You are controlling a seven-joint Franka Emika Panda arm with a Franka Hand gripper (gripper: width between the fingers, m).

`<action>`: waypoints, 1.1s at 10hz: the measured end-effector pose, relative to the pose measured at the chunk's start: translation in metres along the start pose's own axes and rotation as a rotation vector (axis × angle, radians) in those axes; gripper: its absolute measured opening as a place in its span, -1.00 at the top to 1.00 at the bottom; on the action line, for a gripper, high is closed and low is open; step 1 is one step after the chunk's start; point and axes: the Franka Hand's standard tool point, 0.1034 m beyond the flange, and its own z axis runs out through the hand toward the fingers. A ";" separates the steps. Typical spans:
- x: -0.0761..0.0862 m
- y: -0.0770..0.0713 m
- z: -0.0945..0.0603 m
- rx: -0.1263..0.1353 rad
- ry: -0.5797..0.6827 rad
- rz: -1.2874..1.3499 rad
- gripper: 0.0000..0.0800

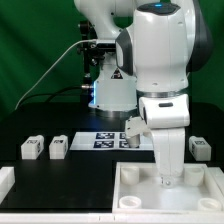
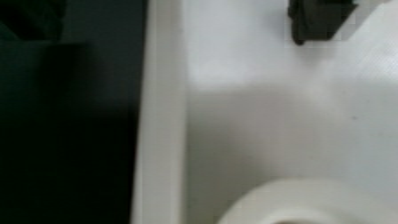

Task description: Assemble one leg

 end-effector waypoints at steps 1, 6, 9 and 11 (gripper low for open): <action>0.000 0.000 0.000 0.000 0.000 0.000 -0.61; 0.000 0.000 -0.001 -0.001 0.000 0.004 -0.62; 0.019 -0.020 -0.029 -0.017 0.000 0.203 -0.62; 0.043 -0.039 -0.040 -0.018 0.012 0.502 -0.62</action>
Offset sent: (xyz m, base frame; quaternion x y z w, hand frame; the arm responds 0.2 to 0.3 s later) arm 0.0000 0.0000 0.0000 0.0000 0.0000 0.0000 1.0000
